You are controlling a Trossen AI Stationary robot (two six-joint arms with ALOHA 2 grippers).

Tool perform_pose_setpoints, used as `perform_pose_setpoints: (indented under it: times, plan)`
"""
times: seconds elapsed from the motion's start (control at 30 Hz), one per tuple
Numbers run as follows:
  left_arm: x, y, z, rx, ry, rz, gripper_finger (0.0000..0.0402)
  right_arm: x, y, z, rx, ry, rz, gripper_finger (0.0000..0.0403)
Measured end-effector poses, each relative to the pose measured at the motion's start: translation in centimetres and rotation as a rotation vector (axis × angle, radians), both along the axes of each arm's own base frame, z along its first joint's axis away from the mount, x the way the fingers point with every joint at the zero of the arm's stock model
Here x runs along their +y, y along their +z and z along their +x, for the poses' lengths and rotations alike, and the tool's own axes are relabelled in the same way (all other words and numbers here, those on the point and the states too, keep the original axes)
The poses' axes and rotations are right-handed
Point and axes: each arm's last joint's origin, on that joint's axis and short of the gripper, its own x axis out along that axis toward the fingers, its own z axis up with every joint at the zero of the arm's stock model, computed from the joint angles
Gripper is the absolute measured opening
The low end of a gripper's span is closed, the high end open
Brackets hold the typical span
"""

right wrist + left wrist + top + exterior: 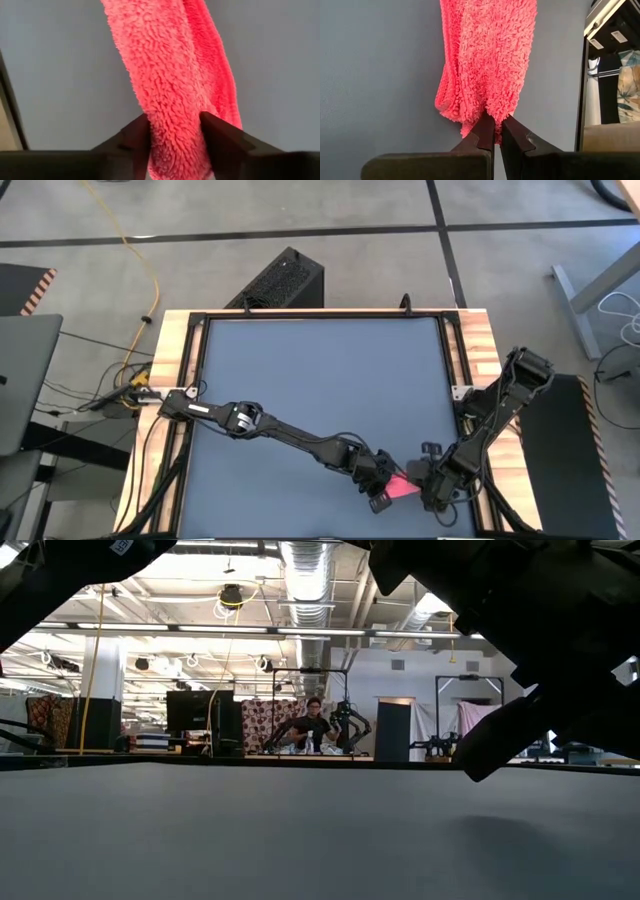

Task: Roll towel
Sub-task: Roll the pink towel

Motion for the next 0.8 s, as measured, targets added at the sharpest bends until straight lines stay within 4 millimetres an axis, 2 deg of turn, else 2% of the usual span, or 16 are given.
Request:
perform_pose_setpoints:
  times: [0.13,0.23,0.47,0.63,0.8]
  plan:
    - [0.0,-0.1,0.0,0.001,0.001,0.0,0.0,-0.1,0.0,-0.2,-0.008,-0.011,-0.025,0.0231]
    - [0.0,-0.1,0.0,0.002,0.001,0.0,0.0,0.2,0.3,-0.4,-0.042,-0.021,-0.056,0.0238]
    - [0.0,-0.2,0.0,0.001,0.001,0.0,0.0,0.6,2.8,-1.1,-0.143,-0.048,-0.241,0.0215]
    - [0.4,-0.2,0.2,-0.002,0.014,0.006,0.0,1.1,3.7,-1.0,-0.166,-0.041,-0.23,0.0204]
    - [1.0,-0.2,0.4,0.005,0.062,0.0,0.0,2.3,5.3,-1.1,-0.29,-0.059,-0.212,0.0195]
